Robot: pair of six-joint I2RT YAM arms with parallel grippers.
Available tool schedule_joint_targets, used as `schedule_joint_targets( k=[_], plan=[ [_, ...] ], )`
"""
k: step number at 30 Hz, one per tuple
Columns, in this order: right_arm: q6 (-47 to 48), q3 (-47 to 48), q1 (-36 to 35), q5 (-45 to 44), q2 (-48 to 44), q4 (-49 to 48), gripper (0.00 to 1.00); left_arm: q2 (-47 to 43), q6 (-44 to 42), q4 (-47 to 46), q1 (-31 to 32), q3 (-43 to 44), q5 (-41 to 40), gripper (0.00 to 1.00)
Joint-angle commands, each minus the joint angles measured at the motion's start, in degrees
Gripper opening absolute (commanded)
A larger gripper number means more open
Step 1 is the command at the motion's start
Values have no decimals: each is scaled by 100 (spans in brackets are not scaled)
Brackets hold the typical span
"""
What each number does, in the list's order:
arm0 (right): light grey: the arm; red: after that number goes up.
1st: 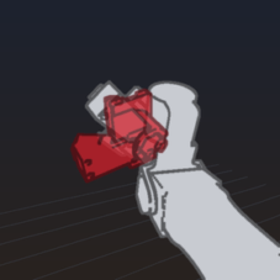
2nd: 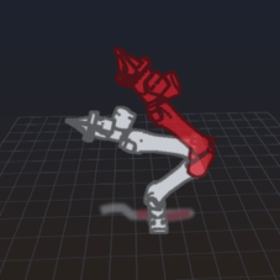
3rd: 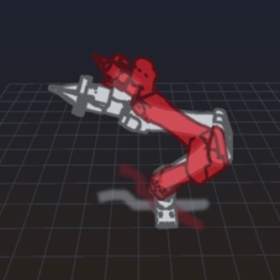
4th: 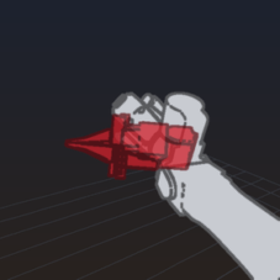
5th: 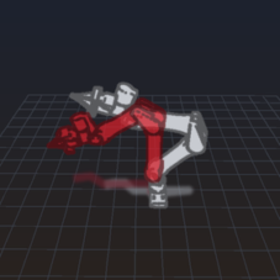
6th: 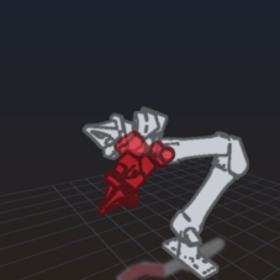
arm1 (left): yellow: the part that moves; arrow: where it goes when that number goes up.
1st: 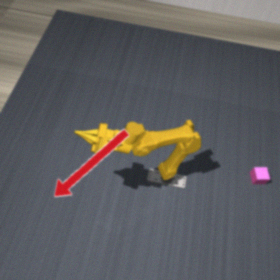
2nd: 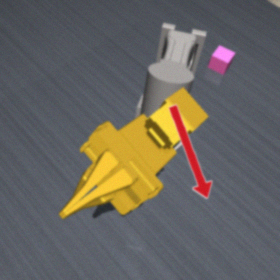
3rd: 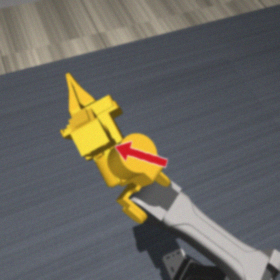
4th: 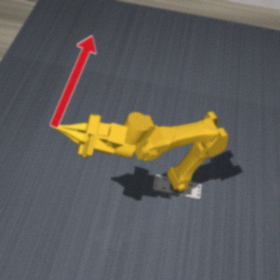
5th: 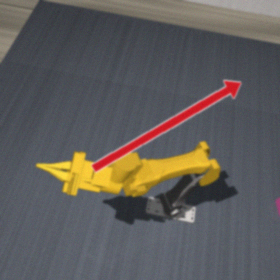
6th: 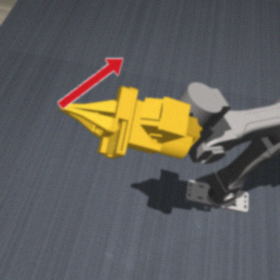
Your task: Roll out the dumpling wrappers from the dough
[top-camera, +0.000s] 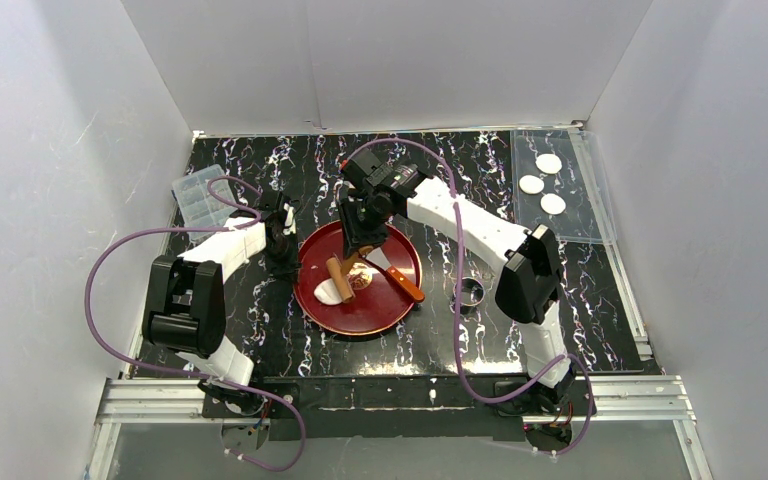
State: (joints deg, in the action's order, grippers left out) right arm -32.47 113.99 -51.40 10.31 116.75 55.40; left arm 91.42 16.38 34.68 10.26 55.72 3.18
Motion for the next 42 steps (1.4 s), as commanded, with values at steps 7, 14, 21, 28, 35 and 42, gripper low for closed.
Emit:
schedule_joint_targets(
  k=[7, 14, 21, 28, 35, 42],
  plan=[
    [101, -165, -3, 18, 372, -213, 1, -179, -118, 66, -15, 25, -362, 0],
    [205, -866, 6, -345, 230, -269, 1, -179, -118, 52, -16, 21, -353, 0],
    [358, -1226, 148, -718, -92, -205, 1, -198, -113, 57, -15, 26, -353, 0],
    [216, -1030, 102, -332, 38, -310, 1, -232, -117, 52, -16, 17, -353, 0],
    [-29, -600, -235, 229, 447, -469, 1, -241, -113, 55, -16, 11, -345, 0],
    [-93, -542, -257, 396, 507, -693, 1, -195, -132, 48, -16, -13, -372, 0]
  ],
)
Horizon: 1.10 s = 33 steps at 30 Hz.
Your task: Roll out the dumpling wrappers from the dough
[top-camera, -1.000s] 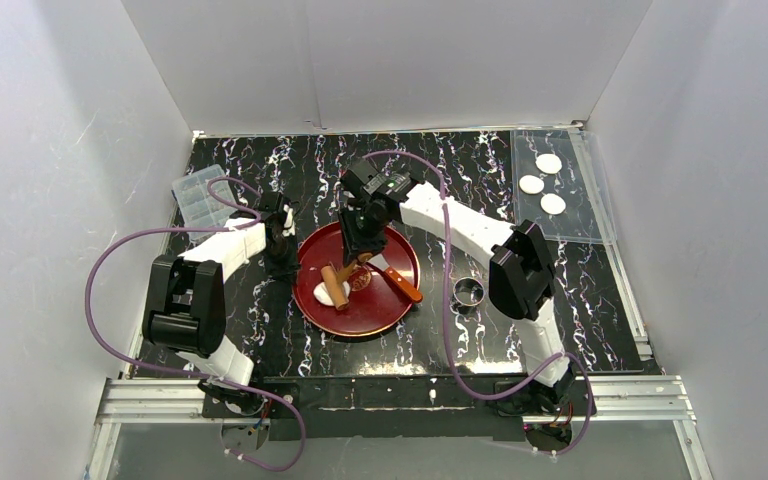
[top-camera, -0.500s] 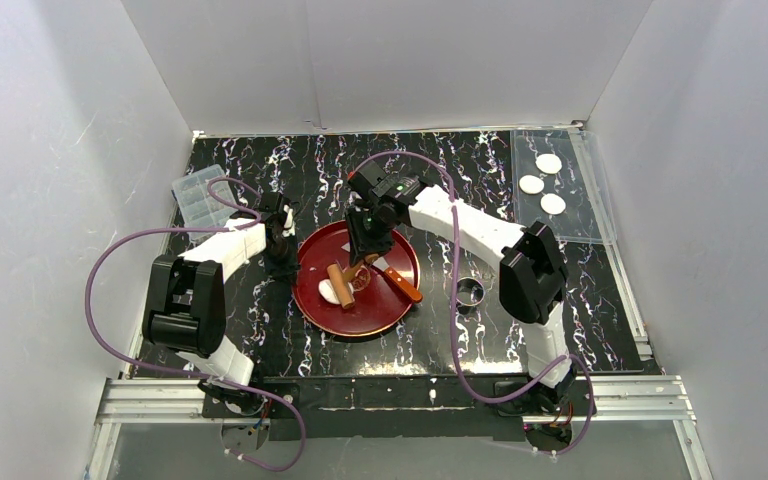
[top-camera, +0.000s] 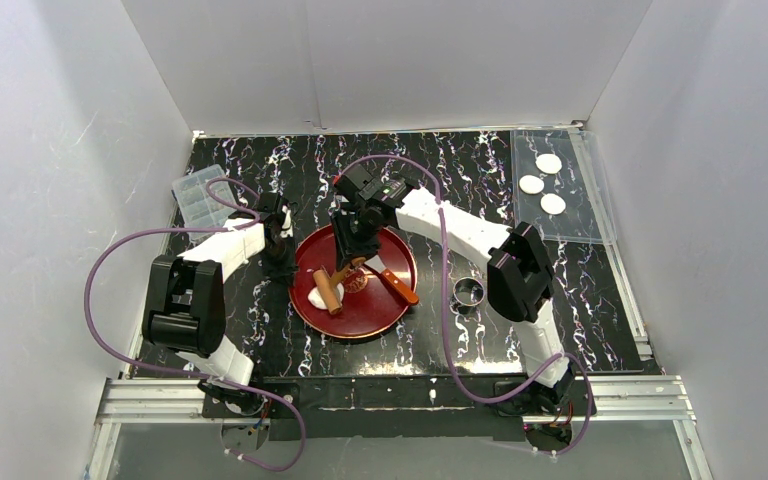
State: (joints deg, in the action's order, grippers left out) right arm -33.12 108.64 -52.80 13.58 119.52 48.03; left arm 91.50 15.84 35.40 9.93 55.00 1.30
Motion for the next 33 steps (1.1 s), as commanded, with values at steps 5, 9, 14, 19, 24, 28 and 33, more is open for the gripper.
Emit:
schedule_joint_targets(
  k=[5, 9, 14, 19, 24, 28, 33],
  plan=[
    [-107, 153, -129, 271, 420, 18, 1, -171, -107, -15, 16, 96, -294, 0],
    [-137, 412, -135, 372, 610, 62, 1, -265, -107, -45, 12, 59, -304, 0],
    [-117, 325, -112, 345, 591, 62, 1, -271, -133, -51, 17, 46, -279, 0],
    [-86, -624, 269, 63, -37, -46, 1, -304, -142, -84, 16, -16, -279, 0],
    [170, -1054, 480, -298, -402, 41, 1, -294, -147, -70, 17, 42, -279, 0],
    [33, -1015, 446, -184, -320, -75, 1, -297, -133, -91, 16, 23, -247, 0],
    [-237, -463, 273, 163, -21, -160, 1, -242, -133, -86, 17, 31, -225, 0]
  ],
)
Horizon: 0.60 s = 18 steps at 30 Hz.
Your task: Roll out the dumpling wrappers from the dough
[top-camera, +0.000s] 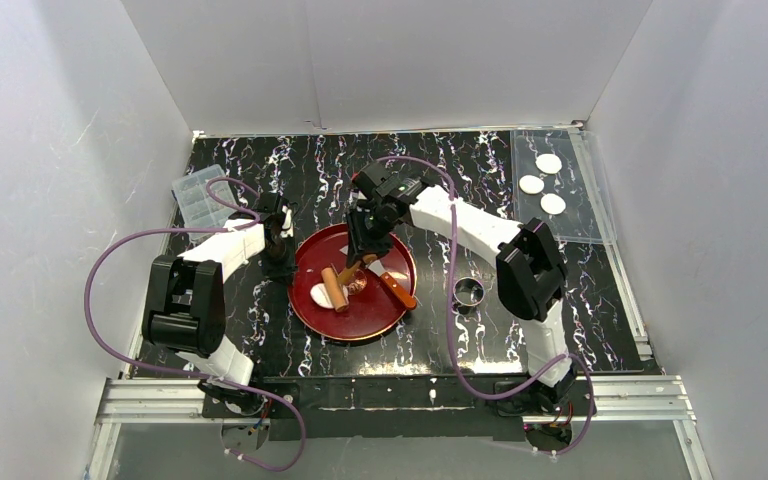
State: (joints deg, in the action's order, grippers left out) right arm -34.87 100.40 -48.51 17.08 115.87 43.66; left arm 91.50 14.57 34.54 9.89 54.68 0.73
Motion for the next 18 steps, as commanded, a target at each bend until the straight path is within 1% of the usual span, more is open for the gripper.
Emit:
schedule_joint_targets(
  k=[1, 5, 7, 9, 12, 15, 18],
  plan=[
    [-79, 480, -204, -152, 385, 275, 1, -240, -7, 0, 17, 69, -165, 0],
    [-34, 859, -374, -30, 564, 385, 1, -230, -2, 8, 22, 77, -179, 0],
    [24, 826, -367, -81, 554, 449, 1, -261, -2, 9, 17, 69, -194, 0],
    [72, 623, -286, -247, 421, 469, 1, -293, -6, 8, 21, 61, -200, 0],
    [132, 6, -12, -401, 110, 360, 1, -349, -8, -7, 22, 37, -197, 0],
    [314, -432, 131, -821, -124, 357, 1, -347, -20, -21, 22, 26, -188, 0],
    [363, -689, 126, -826, -119, 373, 1, -301, -15, -2, 22, 58, -195, 0]
  ],
)
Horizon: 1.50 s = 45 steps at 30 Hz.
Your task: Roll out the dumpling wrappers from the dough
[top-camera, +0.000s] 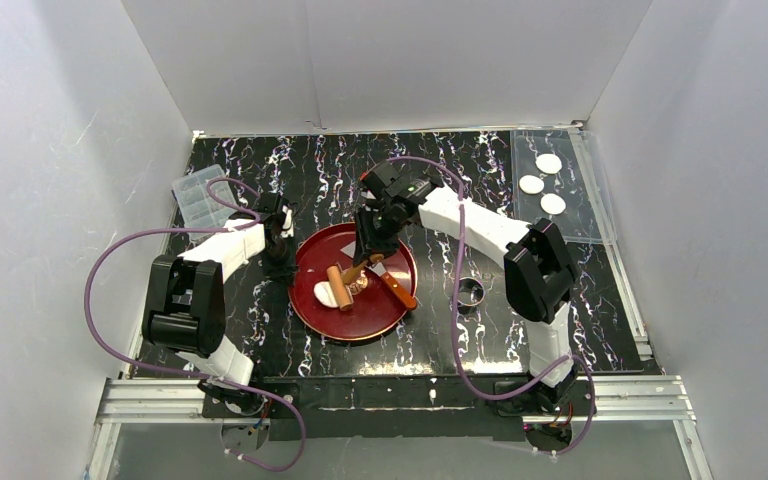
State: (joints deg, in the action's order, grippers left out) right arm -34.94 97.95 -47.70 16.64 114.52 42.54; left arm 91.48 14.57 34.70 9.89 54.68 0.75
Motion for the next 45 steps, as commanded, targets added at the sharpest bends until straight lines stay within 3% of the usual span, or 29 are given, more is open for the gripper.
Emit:
schedule_joint_targets(
  k=[1, 4, 12, 19, 24, 34, 40, 45],
  plan=[
    [339, -504, 0, -706, 35, 440, 1, -290, -15, -15, 22, 64, -205, 0],
    [244, -403, -237, -603, 156, 326, 1, -268, -15, -9, 17, 65, -208, 0],
    [204, 1143, -528, -292, 882, 763, 1, -297, -15, -7, 15, 60, -216, 0],
    [482, -185, 136, -793, 60, 615, 1, -436, -15, -42, 21, -1, -217, 0],
    [354, -760, 83, -722, -83, 397, 1, -327, -15, -28, 17, 41, -207, 0],
    [110, 559, -432, -260, 700, 541, 1, -347, -15, -7, 21, 40, -215, 0],
    [56, -1064, 87, -278, -106, -35, 1, -498, -35, -64, 16, -49, -234, 0],
    [165, -1178, 121, -505, -133, 69, 1, -421, -42, -65, 22, -16, -240, 0]
  ],
)
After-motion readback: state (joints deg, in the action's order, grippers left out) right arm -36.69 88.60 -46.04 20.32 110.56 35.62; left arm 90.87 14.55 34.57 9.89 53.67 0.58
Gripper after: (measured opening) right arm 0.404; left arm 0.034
